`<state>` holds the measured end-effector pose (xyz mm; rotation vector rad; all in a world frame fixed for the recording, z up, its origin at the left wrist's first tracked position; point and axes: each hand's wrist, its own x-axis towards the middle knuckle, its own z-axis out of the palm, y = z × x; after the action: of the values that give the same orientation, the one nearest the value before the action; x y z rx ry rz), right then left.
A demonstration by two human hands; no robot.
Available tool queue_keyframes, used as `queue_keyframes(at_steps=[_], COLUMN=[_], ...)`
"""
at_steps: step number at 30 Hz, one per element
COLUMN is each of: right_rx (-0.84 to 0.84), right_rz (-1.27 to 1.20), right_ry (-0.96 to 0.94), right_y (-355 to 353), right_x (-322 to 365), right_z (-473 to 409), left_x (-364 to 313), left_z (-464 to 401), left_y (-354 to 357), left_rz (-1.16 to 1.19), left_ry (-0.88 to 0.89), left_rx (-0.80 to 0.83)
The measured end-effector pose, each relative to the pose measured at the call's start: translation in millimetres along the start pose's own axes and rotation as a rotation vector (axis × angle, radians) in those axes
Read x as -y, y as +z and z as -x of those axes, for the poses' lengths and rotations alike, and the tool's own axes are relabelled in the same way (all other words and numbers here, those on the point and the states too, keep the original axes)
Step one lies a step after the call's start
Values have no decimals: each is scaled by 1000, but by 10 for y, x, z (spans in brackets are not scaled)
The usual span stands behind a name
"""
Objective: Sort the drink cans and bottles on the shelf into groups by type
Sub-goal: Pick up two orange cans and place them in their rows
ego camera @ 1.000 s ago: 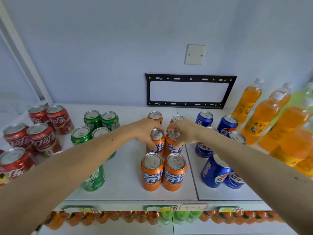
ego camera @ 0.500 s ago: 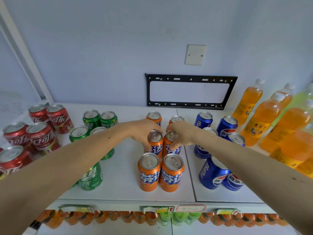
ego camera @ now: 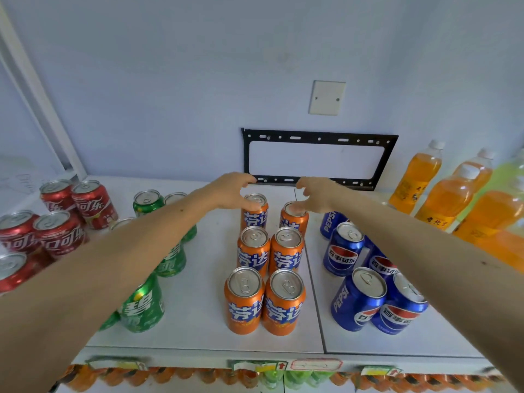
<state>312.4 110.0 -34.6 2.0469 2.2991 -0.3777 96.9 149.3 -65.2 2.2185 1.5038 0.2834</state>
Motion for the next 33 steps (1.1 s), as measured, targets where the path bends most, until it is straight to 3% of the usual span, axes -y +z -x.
queue_keyframes(at_steps=[4,8,18,33], right_rx=[118,119,193,149], right_rz=[13,21,-90,-9], right_ry=[55,49,-142,-127], right_y=[240,320,259,287], right_x=[46,27,18,-14], right_z=[-200,-316,-468,-437], left_x=[1,17,52,5], left_z=[-226,-323,-431,-406], left_y=[355,424,260,208], left_rz=[-99,-172,-128,-215], left_ry=[-85,-66,111,131], left_rx=[-50,-64,134,238])
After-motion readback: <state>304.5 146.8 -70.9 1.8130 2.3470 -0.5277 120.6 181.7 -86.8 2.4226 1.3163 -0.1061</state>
